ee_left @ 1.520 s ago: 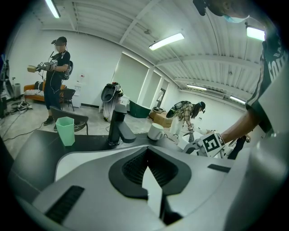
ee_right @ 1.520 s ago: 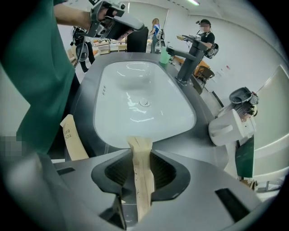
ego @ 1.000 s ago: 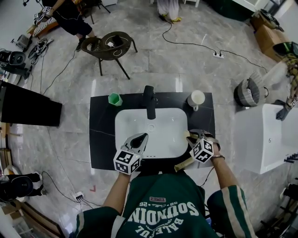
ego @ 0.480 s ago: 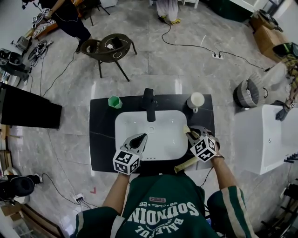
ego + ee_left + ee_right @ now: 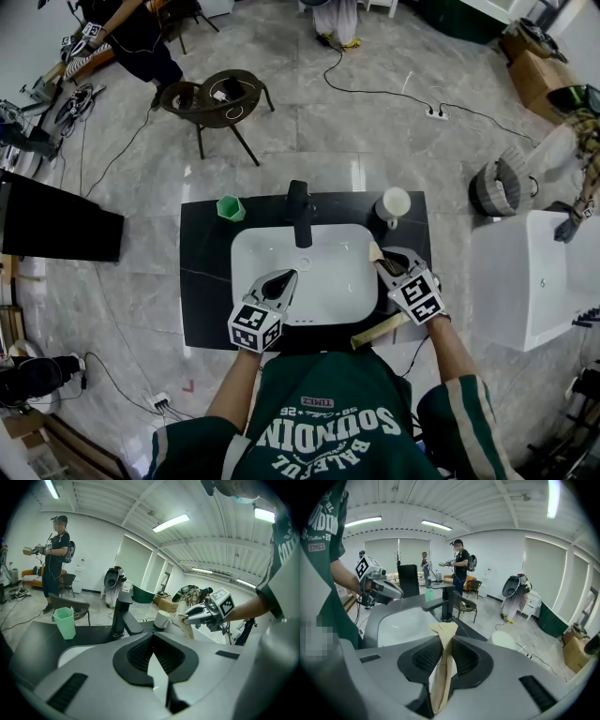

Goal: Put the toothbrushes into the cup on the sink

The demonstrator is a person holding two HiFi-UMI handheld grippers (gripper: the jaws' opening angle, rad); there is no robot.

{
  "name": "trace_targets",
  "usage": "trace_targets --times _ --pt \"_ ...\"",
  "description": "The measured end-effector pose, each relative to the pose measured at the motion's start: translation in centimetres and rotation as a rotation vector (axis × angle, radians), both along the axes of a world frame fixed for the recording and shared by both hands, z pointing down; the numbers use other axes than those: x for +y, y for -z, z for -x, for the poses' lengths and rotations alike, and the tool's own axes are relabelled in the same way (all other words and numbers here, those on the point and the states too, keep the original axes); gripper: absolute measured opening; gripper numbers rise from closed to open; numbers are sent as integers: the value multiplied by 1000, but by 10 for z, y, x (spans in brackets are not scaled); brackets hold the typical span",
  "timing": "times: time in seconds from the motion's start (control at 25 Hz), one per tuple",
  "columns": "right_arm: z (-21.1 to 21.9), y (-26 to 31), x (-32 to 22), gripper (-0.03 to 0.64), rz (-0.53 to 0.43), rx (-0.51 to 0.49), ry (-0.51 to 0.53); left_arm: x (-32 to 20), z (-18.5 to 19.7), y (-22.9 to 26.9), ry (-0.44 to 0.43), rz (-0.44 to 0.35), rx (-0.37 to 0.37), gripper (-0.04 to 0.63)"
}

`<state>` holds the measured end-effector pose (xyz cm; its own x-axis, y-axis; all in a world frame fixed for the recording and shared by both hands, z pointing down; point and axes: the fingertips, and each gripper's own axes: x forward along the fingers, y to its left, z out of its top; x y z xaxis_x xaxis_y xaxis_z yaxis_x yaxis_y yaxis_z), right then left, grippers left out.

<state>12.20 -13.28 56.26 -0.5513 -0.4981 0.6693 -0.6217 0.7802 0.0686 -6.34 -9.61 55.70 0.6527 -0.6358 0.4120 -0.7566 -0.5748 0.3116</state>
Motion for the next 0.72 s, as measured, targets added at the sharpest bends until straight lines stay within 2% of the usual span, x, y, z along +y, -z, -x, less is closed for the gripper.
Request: trace_targets --times 0.24,0.72 --pt "1 20 -15 83 -18 -115 -79 -1 1 -2 3 2 4 9" --pt "-3 24 -27 83 -19 -200 -132 -2 -2 -1 19 3 6 9"
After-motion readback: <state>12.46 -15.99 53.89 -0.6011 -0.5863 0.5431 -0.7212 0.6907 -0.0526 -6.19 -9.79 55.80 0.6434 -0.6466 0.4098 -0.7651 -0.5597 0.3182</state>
